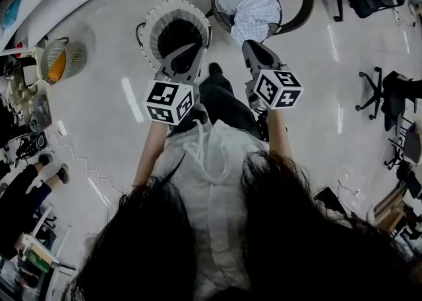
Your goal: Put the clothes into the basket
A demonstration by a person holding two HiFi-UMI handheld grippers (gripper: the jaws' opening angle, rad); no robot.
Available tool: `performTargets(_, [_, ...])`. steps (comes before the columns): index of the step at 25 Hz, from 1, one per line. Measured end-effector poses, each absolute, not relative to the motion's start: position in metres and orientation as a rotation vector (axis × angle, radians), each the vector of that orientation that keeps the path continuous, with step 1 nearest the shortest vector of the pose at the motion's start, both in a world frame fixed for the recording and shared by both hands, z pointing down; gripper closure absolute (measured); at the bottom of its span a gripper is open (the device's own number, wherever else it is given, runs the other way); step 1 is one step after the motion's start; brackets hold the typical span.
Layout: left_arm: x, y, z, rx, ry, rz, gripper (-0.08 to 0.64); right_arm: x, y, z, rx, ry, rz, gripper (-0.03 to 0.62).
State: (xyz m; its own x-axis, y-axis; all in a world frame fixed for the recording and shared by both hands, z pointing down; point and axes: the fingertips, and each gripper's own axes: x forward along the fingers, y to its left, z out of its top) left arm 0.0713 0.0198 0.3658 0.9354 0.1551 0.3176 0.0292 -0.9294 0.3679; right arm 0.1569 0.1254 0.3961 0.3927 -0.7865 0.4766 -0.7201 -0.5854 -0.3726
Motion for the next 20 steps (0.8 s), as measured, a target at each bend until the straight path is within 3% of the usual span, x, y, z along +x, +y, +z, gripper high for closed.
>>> performTargets(10, [0.191, 0.017, 0.400, 2.735, 0.091, 0.569, 0.531, 0.293, 0.155, 0.487, -2.600, 1.429, -1.178, 0.546])
performTargets(20, [0.249, 0.008, 0.468, 2.654, -0.024, 0.710, 0.531, 0.370, 0.158, 0.630, -2.581, 1.569, -1.471, 0.545])
